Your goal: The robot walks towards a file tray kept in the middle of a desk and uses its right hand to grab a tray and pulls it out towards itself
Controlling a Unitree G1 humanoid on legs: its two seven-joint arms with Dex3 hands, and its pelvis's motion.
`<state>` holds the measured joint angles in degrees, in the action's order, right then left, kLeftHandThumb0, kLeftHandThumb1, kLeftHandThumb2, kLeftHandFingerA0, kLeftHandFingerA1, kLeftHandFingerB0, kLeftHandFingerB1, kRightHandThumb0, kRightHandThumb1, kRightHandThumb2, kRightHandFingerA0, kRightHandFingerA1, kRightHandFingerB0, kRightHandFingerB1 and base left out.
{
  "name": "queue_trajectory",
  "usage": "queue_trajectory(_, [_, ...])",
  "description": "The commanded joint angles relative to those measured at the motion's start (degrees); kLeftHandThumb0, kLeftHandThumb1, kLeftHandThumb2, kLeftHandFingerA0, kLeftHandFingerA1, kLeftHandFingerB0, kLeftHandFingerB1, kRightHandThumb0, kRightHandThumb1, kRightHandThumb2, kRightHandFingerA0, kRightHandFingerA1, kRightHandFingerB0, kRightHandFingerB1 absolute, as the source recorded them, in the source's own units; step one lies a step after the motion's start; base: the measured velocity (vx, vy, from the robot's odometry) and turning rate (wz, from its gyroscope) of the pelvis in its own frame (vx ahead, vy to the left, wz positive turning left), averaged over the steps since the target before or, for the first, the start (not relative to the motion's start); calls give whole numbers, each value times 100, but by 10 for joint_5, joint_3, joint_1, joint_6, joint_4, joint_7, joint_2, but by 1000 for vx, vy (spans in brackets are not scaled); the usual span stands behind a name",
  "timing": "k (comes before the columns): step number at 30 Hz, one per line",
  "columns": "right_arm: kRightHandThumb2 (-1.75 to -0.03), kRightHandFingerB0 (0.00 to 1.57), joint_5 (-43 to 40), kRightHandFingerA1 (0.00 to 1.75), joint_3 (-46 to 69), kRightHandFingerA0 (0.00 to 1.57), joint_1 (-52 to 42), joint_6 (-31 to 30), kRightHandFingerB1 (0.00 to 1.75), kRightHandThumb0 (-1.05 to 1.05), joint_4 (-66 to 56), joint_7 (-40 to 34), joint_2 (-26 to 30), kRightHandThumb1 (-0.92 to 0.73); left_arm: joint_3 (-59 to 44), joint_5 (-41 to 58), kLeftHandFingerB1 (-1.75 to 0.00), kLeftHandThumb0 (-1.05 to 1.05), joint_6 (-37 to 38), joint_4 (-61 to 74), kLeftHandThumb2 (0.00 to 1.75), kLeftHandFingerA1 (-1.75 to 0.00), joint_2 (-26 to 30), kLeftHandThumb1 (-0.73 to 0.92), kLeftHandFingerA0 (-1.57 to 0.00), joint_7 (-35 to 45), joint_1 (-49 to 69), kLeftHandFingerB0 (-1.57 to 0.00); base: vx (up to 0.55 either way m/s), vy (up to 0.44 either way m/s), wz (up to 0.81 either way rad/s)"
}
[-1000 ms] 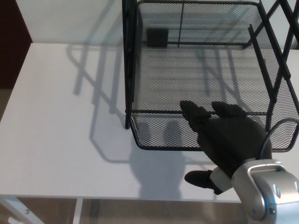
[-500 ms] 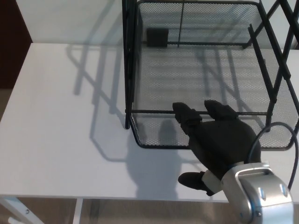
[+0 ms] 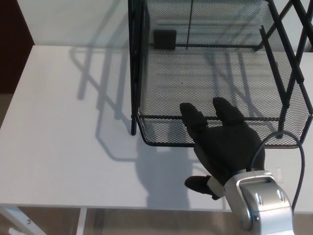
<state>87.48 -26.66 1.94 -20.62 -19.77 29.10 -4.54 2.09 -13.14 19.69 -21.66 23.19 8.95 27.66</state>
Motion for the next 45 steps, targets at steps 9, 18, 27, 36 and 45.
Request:
queue_trajectory(9, [-79,0,2,7,-27,0,-54,-10,4,-76,-32,-19,12,-47,0,-3,-38,-14,-11,-5,56,-44,11,53,-47,6,-6,-39,0,0,0])
queue_trajectory(18, [-78,6,6,10,-46,0,-113,-7,11,-74,-54,-26,20,-46,0,-3,-37,-11,-14,0,55,-43,12,54,-49,8,1,-39,0,0,0])
queue_trajectory(27, [-77,9,-1,8,-54,0,-159,-1,13,-74,-70,-45,34,-46,1,-7,-37,-11,-17,3,55,-42,15,54,-49,4,4,-39,0,0,0])
queue_trajectory(36, [-78,8,3,9,-66,0,-208,7,11,-75,-112,-50,45,-47,2,-7,-39,-13,-6,-10,57,-44,14,53,-49,1,2,-39,0,0,0])
queue_trajectory(45, [-80,2,21,11,-104,0,-292,31,7,-76,-196,-65,66,-47,2,-3,-37,-11,-6,-15,55,-44,15,54,-50,5,4,-39,0,0,0])
